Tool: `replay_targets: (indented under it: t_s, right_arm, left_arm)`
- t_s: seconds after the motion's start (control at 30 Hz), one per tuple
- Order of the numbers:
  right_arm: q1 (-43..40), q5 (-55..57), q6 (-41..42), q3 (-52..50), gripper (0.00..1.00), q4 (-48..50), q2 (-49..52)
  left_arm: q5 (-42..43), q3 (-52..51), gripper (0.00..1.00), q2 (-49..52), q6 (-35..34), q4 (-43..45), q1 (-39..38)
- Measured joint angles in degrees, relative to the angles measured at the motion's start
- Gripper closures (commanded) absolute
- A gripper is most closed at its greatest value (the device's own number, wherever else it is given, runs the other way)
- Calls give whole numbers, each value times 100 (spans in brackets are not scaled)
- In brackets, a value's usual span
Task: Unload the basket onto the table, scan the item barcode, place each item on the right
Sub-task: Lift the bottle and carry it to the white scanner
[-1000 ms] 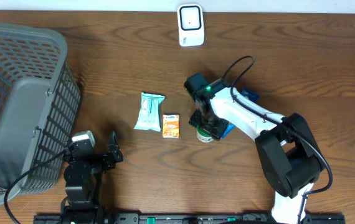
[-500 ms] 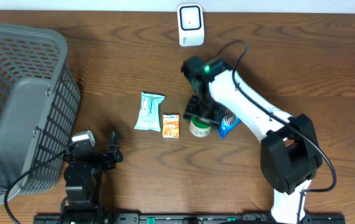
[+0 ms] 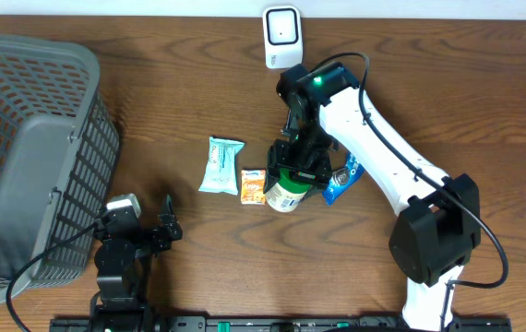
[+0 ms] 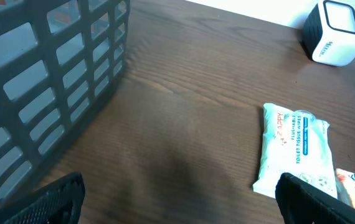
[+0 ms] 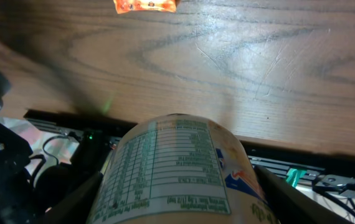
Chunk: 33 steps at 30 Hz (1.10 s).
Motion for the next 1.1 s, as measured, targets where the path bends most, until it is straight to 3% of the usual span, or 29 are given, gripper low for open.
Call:
replay_targets:
  t_s: [0.3,0.43,0.63,0.73,0.83,1.1]
  right_arm:
    - [-109,1097,-372,415,43,1759,2]
    - [-208,2068,-667,883,43,3029,2]
    - [-245,3591,-1027,804,44,4800,20]
    - [-243,3967,-1163,577,38,5593,103]
    - [-245,4310,-1305,378,34,6638,413]
    - [-264,4981,-2317,216,41,9650,1847]
  left_arm:
    - [0,0,2,0,2,0,2]
    - [0,0,2,0,0,0,0]
    - [0,0,2,4,2,2,0]
    - [0,0,2,4,0,0,2]
    - [-2,0,2,4,2,0,2]
    - [0,-2,2,4,0,2,0]
